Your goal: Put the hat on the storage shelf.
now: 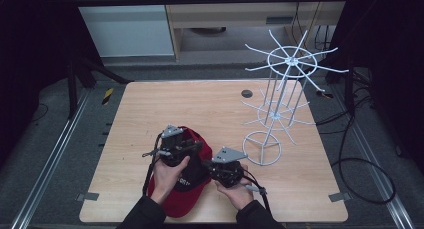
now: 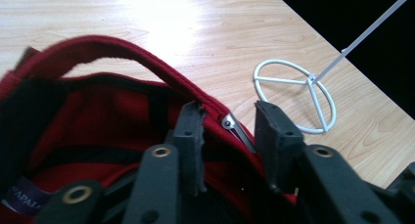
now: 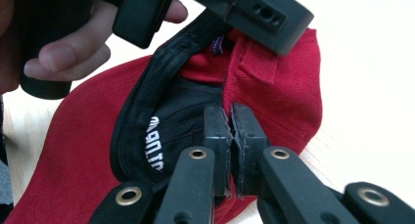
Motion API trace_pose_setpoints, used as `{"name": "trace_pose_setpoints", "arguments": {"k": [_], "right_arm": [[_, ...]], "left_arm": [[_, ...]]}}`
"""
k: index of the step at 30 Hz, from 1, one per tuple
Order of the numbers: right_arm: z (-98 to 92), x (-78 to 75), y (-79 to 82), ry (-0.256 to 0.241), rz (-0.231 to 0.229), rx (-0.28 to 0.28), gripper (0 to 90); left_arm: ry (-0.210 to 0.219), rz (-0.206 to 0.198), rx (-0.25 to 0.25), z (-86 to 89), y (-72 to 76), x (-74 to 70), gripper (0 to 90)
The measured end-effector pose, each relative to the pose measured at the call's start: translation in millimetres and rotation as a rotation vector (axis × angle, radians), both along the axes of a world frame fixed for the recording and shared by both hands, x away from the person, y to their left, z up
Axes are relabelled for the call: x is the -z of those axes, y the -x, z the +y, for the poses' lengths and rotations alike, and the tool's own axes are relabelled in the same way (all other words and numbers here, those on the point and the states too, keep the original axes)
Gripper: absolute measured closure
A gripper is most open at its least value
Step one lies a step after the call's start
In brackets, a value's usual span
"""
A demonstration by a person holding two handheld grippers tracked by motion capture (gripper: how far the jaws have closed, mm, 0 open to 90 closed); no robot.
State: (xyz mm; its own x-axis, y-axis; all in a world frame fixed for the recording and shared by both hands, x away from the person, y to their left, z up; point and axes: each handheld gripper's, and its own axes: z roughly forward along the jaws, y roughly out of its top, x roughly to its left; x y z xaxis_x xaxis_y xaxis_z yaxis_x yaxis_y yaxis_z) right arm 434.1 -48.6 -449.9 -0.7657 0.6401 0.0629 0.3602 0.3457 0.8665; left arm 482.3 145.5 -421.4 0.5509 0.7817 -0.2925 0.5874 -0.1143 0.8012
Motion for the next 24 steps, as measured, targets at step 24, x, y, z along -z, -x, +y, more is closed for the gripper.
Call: {"name": "trace_pose_setpoints", "arguments": {"k": [24], "right_arm": [[-37.0, -22.0, 8.6, -0.118, -0.039, 0.044, 60.2]], "left_arm": [[0.046, -0.132, 0.019, 9.2, 12.4, -29.4, 80.2]]}}
